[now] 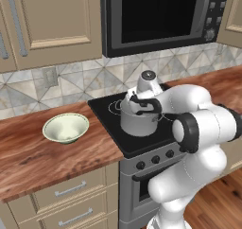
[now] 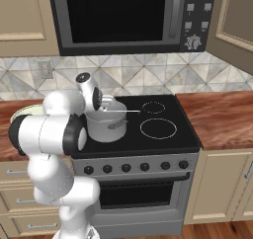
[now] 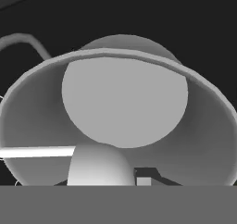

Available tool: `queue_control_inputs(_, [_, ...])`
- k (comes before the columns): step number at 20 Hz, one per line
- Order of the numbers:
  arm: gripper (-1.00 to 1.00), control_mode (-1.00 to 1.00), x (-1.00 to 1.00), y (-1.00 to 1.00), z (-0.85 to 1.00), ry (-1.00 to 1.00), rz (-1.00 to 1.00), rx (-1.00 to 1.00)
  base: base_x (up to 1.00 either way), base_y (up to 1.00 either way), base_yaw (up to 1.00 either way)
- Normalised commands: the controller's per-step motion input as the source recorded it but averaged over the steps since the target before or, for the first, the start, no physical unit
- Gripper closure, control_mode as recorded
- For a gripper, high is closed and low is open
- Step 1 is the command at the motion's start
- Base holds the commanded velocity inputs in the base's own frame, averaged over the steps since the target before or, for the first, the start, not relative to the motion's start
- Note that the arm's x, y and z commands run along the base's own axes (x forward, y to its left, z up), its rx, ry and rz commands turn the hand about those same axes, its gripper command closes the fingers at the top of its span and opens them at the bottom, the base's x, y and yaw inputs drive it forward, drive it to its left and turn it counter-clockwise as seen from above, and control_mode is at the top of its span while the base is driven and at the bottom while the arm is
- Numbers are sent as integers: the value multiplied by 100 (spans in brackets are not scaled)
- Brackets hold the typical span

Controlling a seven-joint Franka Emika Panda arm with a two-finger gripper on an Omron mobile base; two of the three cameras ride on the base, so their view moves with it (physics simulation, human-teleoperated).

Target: Open the cabinet and move the ladle to the pot. Then close the cabinet.

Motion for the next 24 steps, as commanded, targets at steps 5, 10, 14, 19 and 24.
queue_control_inputs(5, [100,-100,20,1,-14,2,0,0,0,0,0])
queue_control_inputs(10, [100,-100,16,1,-14,0,0,0,0,0,0])
queue_control_inputs(14, [100,-100,19,8,-15,1,0,-1,0,0,0])
queue_control_inputs(19, [100,-100,24,8,-14,1,0,-1,0,0,0])
queue_control_inputs(24, [100,-100,22,8,-14,1,0,-2,0,0,0])
